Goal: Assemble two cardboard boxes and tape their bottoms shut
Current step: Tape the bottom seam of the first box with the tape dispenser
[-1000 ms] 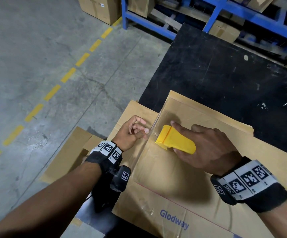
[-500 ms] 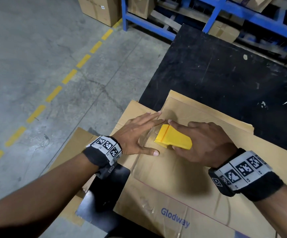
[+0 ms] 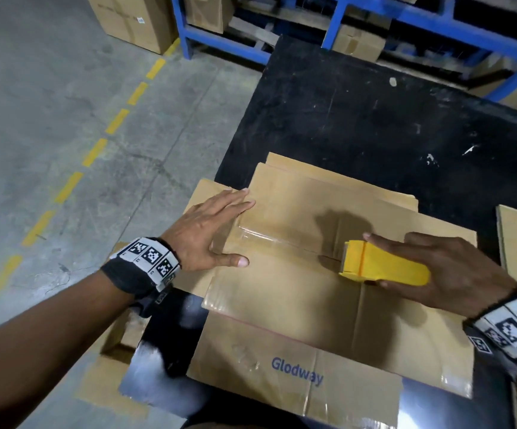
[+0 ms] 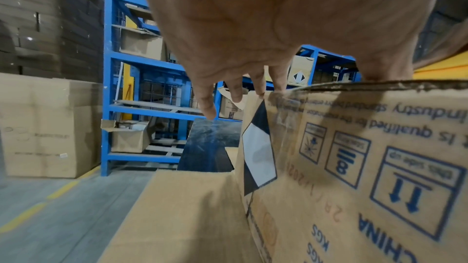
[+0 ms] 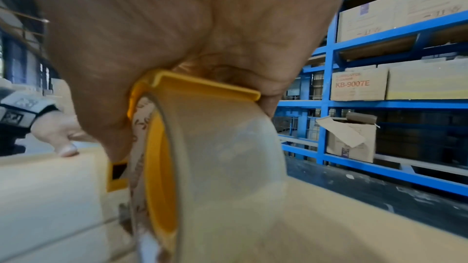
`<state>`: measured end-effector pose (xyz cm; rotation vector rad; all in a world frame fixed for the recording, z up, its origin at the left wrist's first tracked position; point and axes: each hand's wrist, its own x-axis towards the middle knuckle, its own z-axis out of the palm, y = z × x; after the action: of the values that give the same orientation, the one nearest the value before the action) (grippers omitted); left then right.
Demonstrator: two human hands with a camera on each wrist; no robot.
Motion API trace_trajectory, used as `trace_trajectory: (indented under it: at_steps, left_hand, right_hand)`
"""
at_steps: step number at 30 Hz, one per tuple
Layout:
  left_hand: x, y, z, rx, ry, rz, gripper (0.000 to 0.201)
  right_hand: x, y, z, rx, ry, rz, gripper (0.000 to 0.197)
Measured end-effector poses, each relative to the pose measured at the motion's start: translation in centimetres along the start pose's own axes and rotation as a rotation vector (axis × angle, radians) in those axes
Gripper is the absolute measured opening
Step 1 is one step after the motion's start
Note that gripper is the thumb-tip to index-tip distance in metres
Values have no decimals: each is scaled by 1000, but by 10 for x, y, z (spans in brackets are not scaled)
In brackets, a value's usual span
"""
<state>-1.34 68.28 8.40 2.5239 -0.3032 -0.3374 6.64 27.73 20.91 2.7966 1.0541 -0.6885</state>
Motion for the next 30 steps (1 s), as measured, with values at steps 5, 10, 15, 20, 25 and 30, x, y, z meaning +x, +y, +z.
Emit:
trace_trajectory:
  at_steps: [5,10,15,20,25,30]
  left_hand:
    - [12,43,-11,206,-14,13,110]
    - [51,125,31,366,-142,94,122]
    - [63,132,41,467,-283,-33,126]
    - [69,138,36,456,-334,-63,128]
    - [72,145,32,413,-360,-119,132]
    - [88,193,51,340,-231,-27,123]
  right_hand:
    - [-1,9,17,-9,65,-14,85]
    - [0,14,25,17,137,-15,81]
    - [-10,30,24,16,107,-20,84]
    - [-62,85,34,83,144,6,86]
    - [-88,111,54,111,172,3,87]
    - [-82,119,65,133,228,-22,81]
